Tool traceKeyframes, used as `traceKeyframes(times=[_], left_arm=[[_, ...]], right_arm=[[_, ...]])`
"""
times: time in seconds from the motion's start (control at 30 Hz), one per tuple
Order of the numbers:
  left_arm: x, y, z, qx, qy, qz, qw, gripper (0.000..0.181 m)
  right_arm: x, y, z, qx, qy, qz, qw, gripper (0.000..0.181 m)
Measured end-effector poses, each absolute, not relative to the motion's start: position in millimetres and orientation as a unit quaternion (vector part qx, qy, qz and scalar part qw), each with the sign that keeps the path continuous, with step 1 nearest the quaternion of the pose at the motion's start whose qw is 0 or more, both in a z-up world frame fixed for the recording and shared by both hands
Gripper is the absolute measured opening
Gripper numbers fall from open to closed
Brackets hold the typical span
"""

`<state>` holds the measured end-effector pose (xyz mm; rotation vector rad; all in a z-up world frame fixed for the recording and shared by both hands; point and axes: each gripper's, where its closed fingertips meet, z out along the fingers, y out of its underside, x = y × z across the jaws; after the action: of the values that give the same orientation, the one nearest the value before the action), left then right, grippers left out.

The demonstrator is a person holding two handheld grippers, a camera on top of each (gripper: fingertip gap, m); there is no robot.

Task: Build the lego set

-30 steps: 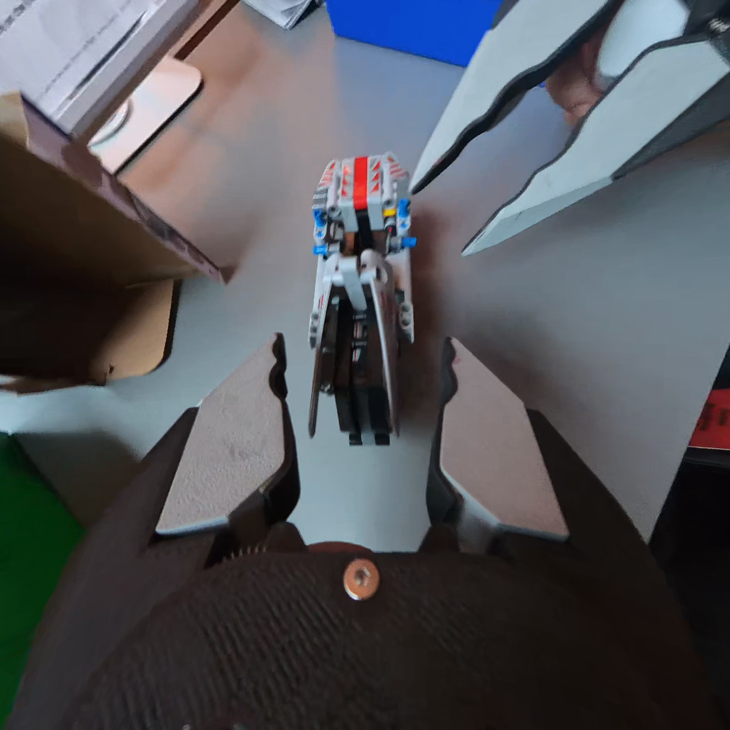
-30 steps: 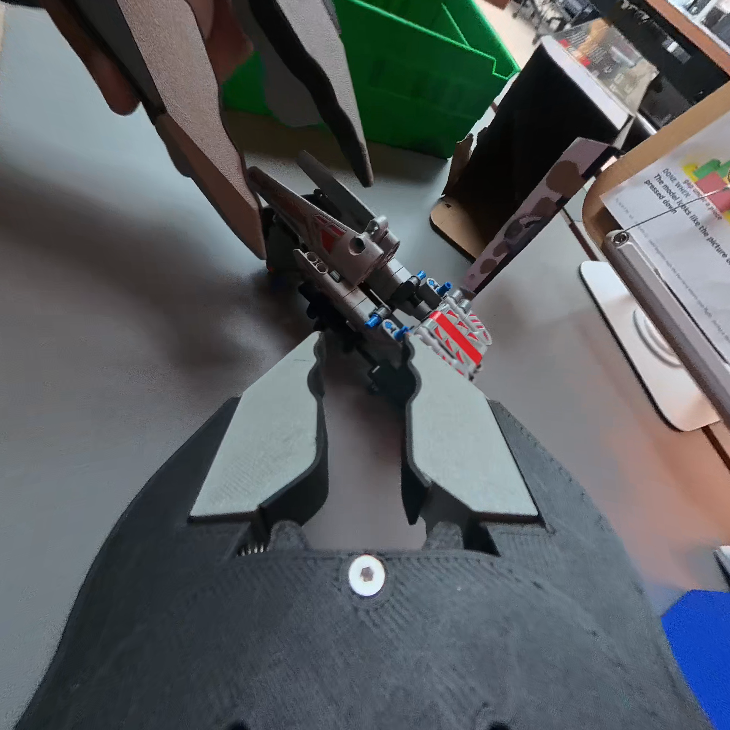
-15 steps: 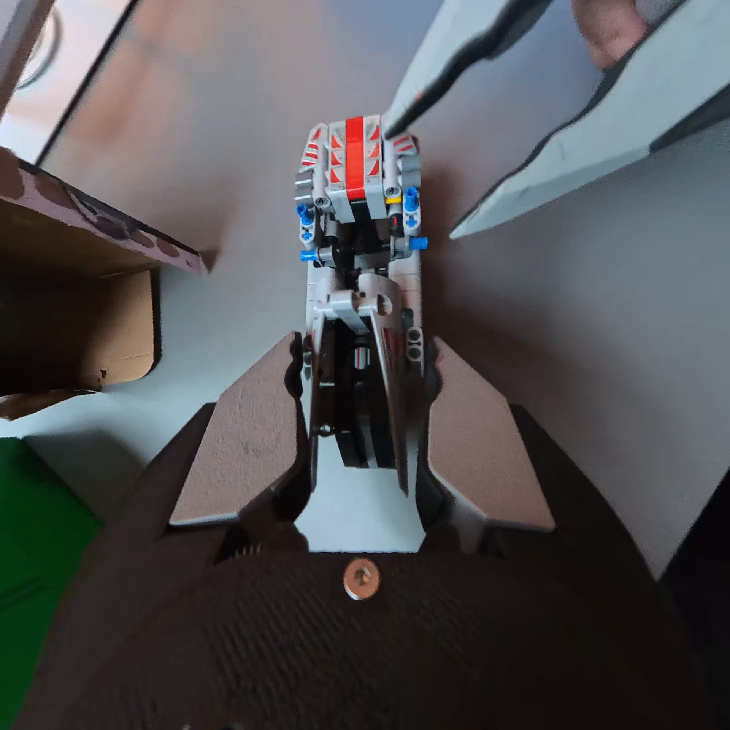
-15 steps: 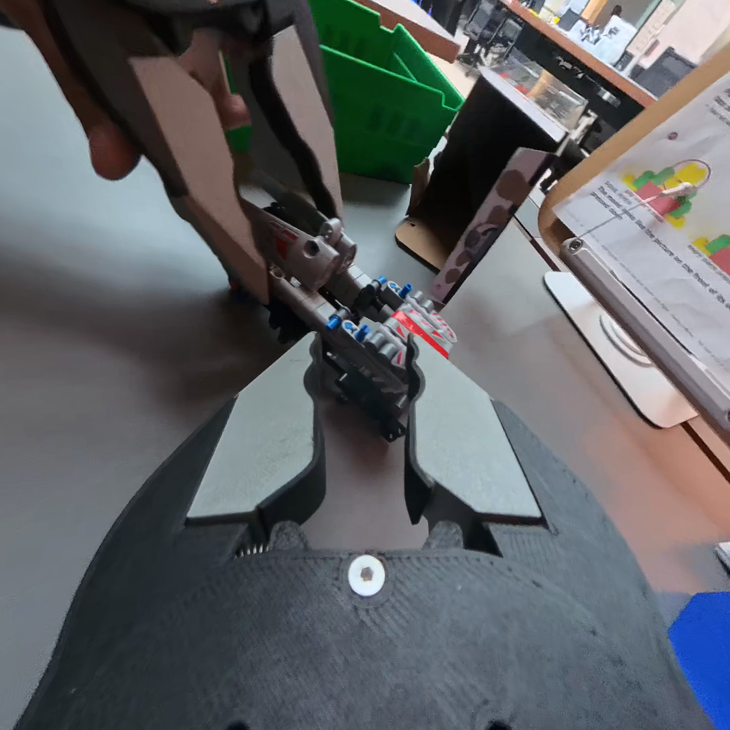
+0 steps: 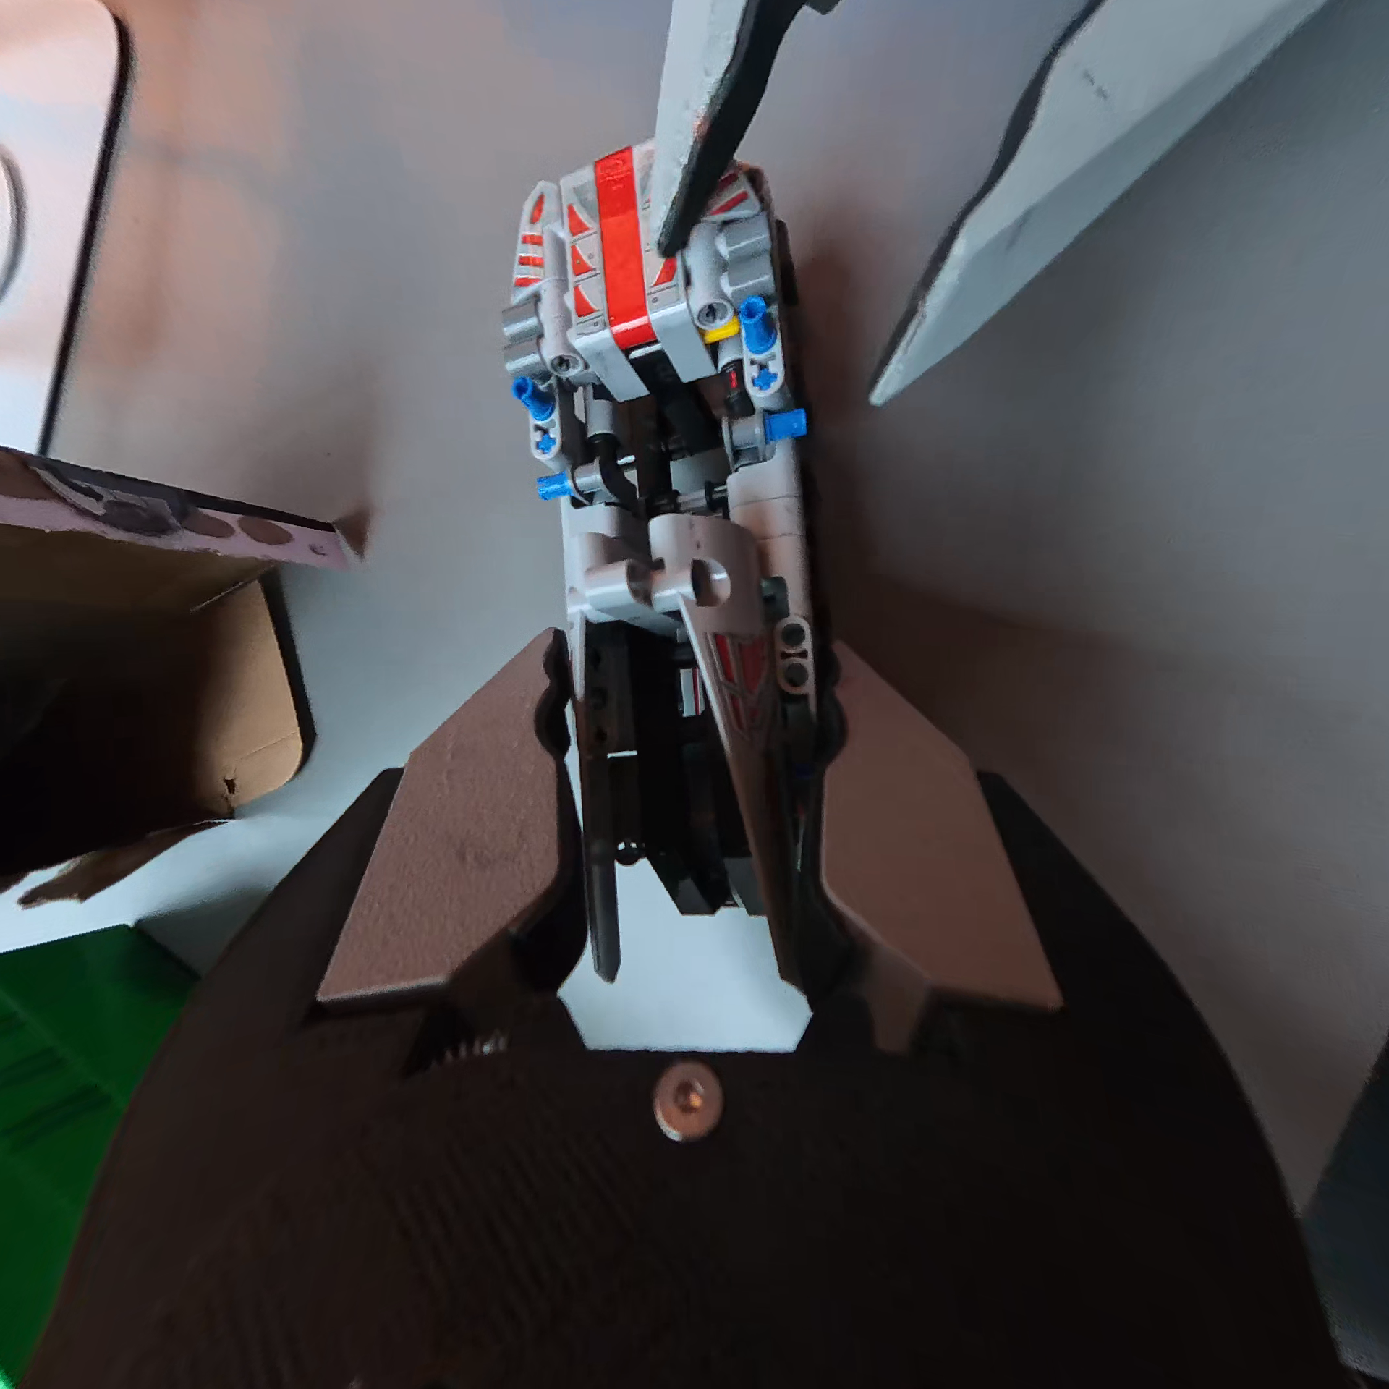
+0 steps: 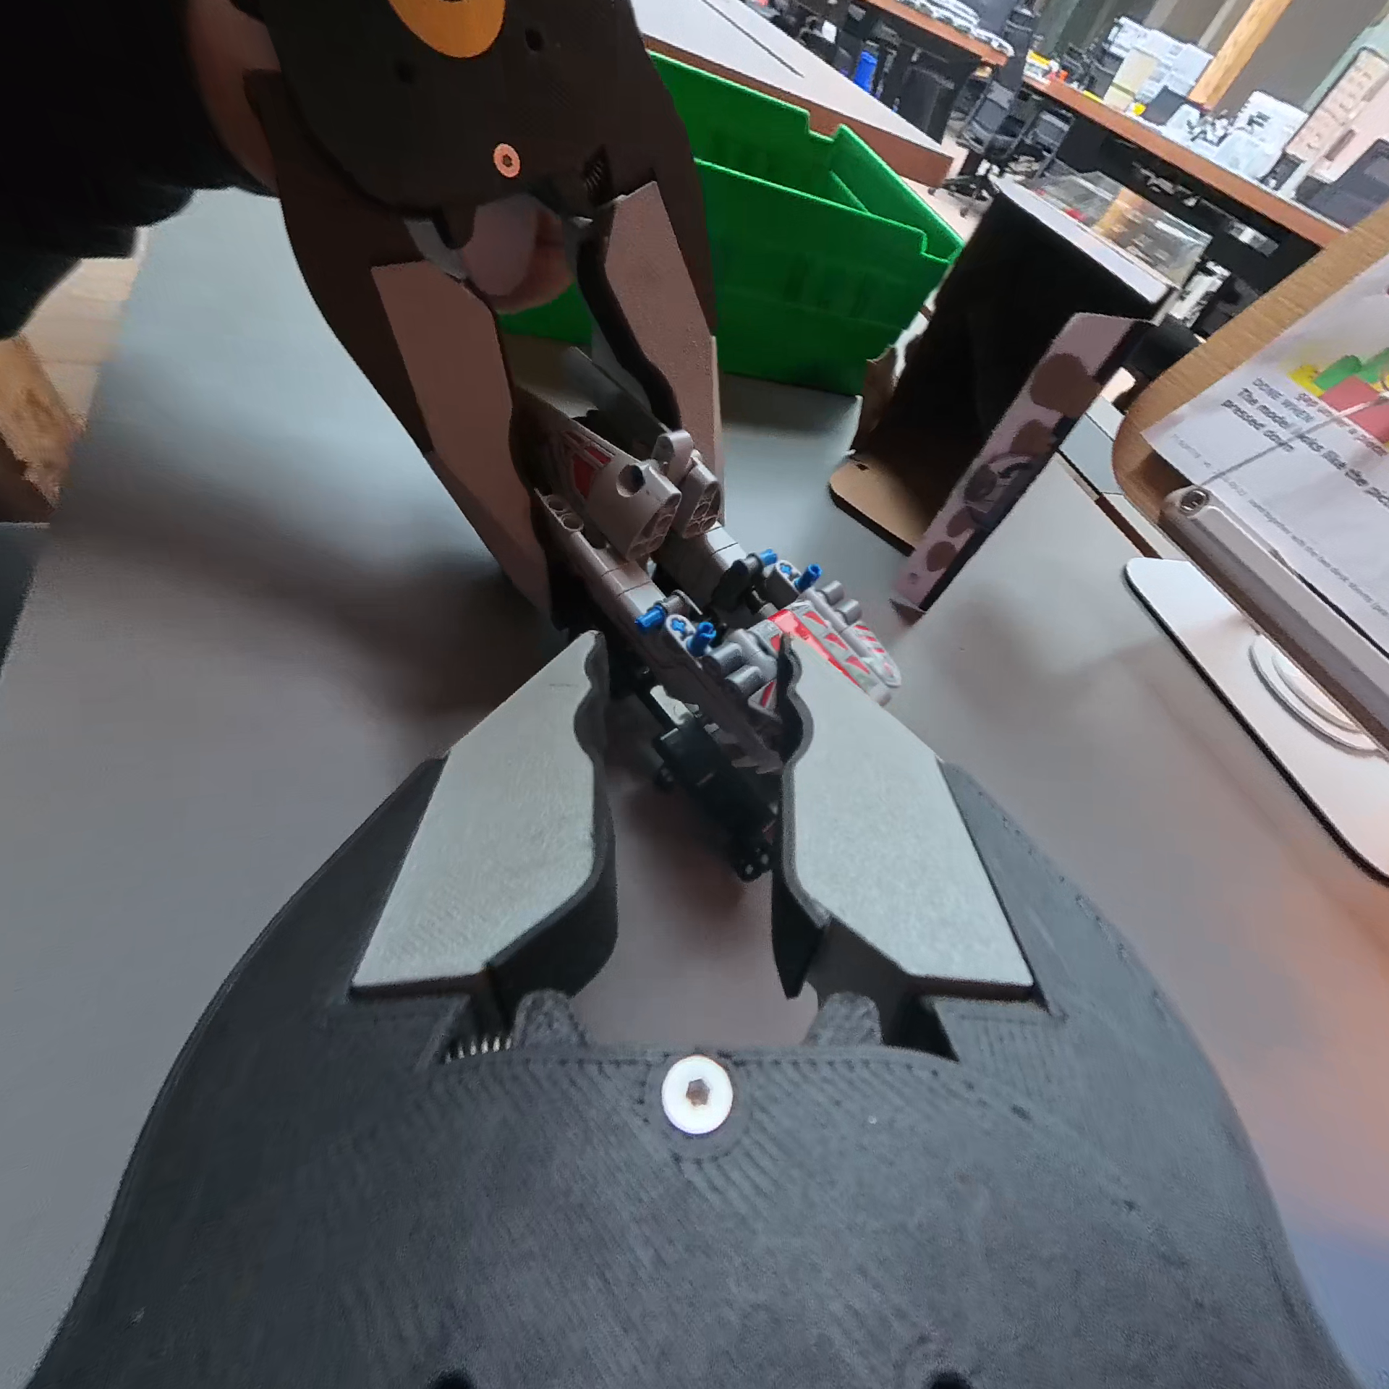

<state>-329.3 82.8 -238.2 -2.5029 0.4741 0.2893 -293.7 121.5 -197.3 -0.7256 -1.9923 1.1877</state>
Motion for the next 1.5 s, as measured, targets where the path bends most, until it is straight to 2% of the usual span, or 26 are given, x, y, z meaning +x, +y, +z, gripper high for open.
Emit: traceKeyframes(times=[0.1,0.23,0.4,0.53,0.63,0.9,0.97,1.13,1.5], left_arm=[[-323.5,76.1,-238.3,-0.932,0.191,0.104,0.291,0.064],[-314.1,77.8,-237.6,-0.920,0.188,0.105,0.327,0.064],[-305.5,76.5,-237.4,-0.914,0.221,0.098,0.326,0.064],[-299.4,67.5,-237.1,-0.909,0.255,0.077,0.320,0.064],[-298.9,66.7,-236.9,-0.907,0.262,0.081,0.318,0.064],[-288.2,70.2,-215.6,-0.908,0.209,0.009,0.364,0.068],[-286.8,75.0,-218.6,-0.909,0.205,0.014,0.362,0.070],[-287.2,83.6,-241.4,-0.918,0.225,0.059,0.321,0.068],[-285.2,85.3,-240.4,-0.915,0.223,0.037,0.335,0.067]], right_arm=[[-288.7,114.4,-196.8,-0.258,-0.775,0.463,0.344,0.035],[-284.7,107.5,-197.1,-0.240,-0.781,0.466,0.339,0.040],[-276.6,100.7,-201.5,-0.194,-0.808,0.448,0.331,0.029],[-266.7,91.0,-201.9,-0.174,-0.840,0.431,0.279,0.023],[-265.8,88.0,-205.7,-0.160,-0.868,0.388,0.265,0.025],[-259.7,83.7,-206.4,-0.149,-0.894,0.367,0.210,0.013],[-256.8,80.1,-206.9,-0.148,-0.893,0.377,0.195,0.005],[-254.9,78.1,-206.9,-0.156,-0.890,0.390,0.177,0.010],[-256.1,80.1,-204.9,-0.171,-0.879,0.402,0.193,0.009]])
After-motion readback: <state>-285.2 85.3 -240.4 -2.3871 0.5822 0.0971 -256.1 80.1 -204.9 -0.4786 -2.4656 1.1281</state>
